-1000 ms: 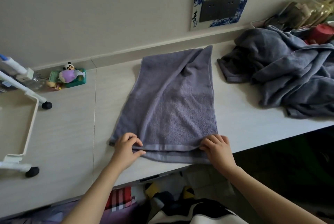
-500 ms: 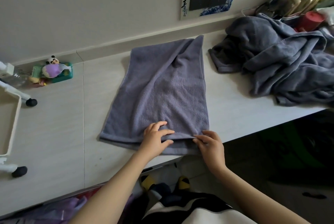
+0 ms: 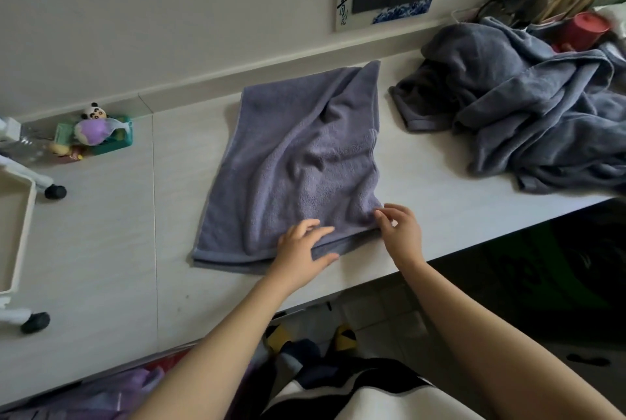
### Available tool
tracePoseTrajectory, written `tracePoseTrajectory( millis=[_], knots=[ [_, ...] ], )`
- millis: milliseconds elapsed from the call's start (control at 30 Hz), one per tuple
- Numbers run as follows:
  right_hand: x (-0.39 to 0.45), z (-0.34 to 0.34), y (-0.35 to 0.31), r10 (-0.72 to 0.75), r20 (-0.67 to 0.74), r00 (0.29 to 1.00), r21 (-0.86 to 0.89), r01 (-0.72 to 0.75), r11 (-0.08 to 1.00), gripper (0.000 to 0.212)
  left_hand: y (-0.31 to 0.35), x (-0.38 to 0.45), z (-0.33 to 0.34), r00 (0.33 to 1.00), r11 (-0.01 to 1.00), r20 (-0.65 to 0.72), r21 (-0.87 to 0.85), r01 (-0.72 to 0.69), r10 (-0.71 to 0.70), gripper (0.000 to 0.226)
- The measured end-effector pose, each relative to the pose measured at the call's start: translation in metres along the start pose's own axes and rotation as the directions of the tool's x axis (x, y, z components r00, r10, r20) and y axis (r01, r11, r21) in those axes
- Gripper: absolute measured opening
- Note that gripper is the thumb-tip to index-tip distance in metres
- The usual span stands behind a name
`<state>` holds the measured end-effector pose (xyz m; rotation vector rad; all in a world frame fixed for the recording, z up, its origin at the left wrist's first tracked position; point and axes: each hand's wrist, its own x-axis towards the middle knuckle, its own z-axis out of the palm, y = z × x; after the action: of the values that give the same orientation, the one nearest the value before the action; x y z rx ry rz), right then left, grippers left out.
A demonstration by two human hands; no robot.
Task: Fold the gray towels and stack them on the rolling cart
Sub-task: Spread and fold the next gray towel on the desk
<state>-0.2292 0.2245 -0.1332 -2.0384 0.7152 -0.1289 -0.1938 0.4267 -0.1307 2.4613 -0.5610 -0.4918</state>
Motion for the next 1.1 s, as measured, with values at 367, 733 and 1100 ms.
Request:
tracePoseTrajectory(
  millis=[367, 733, 1100],
  knots=[
    [0.005, -0.011, -0.018, 0.519, -0.055, 0.853, 0.505, -0.424, 0.752, 0.041, 0.047, 0.043, 0.022, 0.995, 0.993, -0.021, -0.049, -0.103, 0.102, 0.013],
    [-0.004, -0.022, 0.007, 0.499, 0.281, 0.820, 0.348, -0.571, 0.744, 0.020, 0.039, 0.029, 0.013, 0.993, 0.975, 0.001, -0.191, -0.112, 0.114, 0.004],
    [-0.015, -0.031, 0.023, 0.173, 0.107, 0.979, -0.133, -0.158, 0.978, 0.018, 0.038, 0.012, 0.038, 0.981, 0.981, -0.018, 0.005, -0.193, 0.193, 0.006]
  ],
)
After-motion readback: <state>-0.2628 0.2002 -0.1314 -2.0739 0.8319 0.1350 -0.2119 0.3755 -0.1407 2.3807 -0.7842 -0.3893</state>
